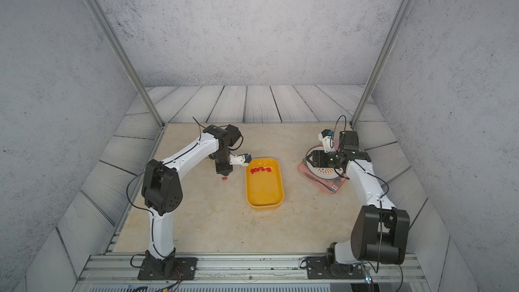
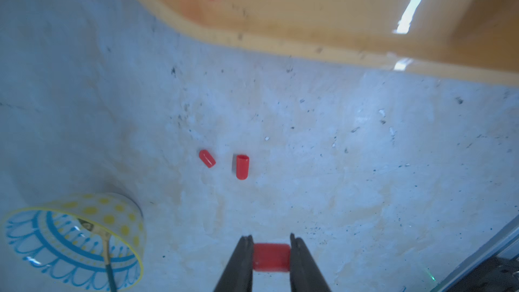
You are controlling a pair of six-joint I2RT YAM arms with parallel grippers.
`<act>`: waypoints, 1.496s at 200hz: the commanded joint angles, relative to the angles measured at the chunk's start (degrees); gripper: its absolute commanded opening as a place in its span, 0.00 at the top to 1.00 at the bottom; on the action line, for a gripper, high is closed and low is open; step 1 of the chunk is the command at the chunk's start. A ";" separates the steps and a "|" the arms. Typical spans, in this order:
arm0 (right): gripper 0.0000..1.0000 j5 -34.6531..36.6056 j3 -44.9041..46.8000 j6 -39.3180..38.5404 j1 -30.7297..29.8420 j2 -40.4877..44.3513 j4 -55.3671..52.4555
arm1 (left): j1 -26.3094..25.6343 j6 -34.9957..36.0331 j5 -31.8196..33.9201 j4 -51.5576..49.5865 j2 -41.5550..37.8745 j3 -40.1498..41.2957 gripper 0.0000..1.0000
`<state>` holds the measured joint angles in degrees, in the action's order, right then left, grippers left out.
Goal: Take the screw protection sleeves out of the storage box
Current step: Place the screw protection sleeve at the center of the board.
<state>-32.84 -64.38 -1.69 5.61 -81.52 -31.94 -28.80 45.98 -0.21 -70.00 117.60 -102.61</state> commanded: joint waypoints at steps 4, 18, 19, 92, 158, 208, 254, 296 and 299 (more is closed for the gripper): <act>0.37 -0.99 0.75 0.07 0.30 0.06 -0.08 | 3.40 -0.70 0.44 4.01 0.96 3.50 0.75; 0.38 -1.10 0.75 0.07 0.35 -0.20 -0.14 | 4.40 -0.66 0.80 5.77 2.11 3.95 0.75; 0.38 -1.14 0.75 0.09 0.32 -0.26 -0.14 | 4.47 -0.69 0.81 5.94 2.15 3.97 0.75; 0.34 -5.58 1.44 -2.45 -1.48 0.19 -0.06 | 5.94 -1.23 0.04 9.24 8.79 1.18 0.72; 0.34 0.63 -0.26 -12.08 -18.37 -2.11 -3.58 | 6.03 -1.57 -0.50 8.54 9.82 0.70 0.67; 0.34 4.26 -1.91 -15.16 -26.75 -6.76 -5.55 | 5.98 -1.89 -0.67 7.55 8.12 0.57 0.57; 0.34 2.54 -3.90 -16.81 -27.15 -6.85 -8.83 | 4.96 -5.34 -6.21 4.64 2.05 -1.35 0.50; 0.34 3.66 -3.00 -16.60 -25.71 -3.54 -7.20 | 0.99 -8.63 -14.47 1.82 -1.33 -3.14 0.50; 0.34 3.56 -2.83 -16.26 -25.33 -3.20 -6.94 | 0.56 -8.71 -14.89 1.95 -1.51 -3.18 0.50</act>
<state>-29.87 -66.92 -17.93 -21.21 -88.14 -38.85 -25.12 39.97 -8.29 -64.73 118.06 -104.75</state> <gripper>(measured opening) 0.659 0.501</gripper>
